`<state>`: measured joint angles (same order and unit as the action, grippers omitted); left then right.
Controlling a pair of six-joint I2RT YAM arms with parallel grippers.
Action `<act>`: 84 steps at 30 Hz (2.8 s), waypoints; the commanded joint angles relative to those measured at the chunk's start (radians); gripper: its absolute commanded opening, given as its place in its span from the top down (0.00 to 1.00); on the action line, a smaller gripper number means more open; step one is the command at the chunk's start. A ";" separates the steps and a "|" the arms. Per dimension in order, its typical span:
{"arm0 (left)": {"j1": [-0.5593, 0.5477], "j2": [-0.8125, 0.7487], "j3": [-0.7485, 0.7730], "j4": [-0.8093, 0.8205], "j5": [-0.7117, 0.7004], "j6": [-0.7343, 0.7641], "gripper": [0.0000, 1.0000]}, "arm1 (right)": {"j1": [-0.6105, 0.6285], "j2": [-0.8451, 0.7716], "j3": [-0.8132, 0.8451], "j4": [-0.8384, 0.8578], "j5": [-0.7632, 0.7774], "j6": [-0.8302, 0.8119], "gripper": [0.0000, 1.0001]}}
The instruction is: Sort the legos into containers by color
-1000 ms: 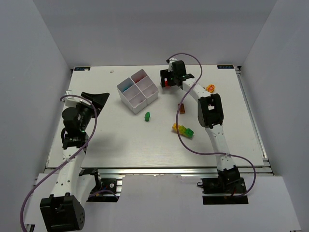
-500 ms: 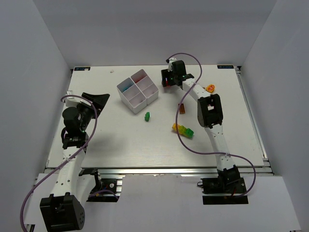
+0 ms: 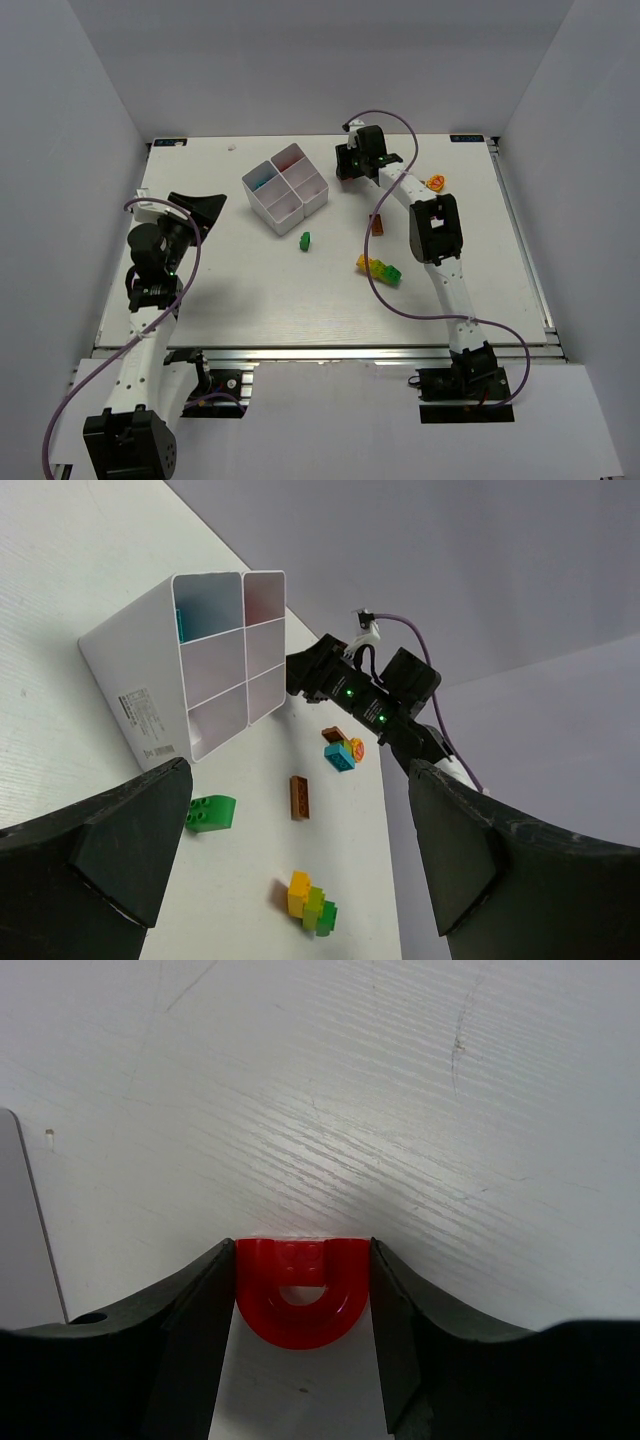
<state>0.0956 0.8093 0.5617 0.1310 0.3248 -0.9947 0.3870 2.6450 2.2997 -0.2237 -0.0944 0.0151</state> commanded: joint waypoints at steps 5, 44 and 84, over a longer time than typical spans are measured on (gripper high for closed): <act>0.003 -0.025 0.010 -0.013 -0.009 0.014 0.02 | 0.004 -0.051 -0.036 -0.006 -0.050 -0.012 0.50; 0.004 -0.088 0.040 -0.062 0.007 0.036 0.02 | 0.161 -0.378 -0.208 0.205 -0.153 0.017 0.56; 0.004 -0.116 0.032 -0.122 -0.006 0.042 0.02 | 0.233 -0.157 -0.054 0.405 -0.076 0.014 0.37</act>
<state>0.0956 0.7139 0.5663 0.0238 0.3248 -0.9710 0.6109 2.4683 2.1952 0.1104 -0.1875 0.0441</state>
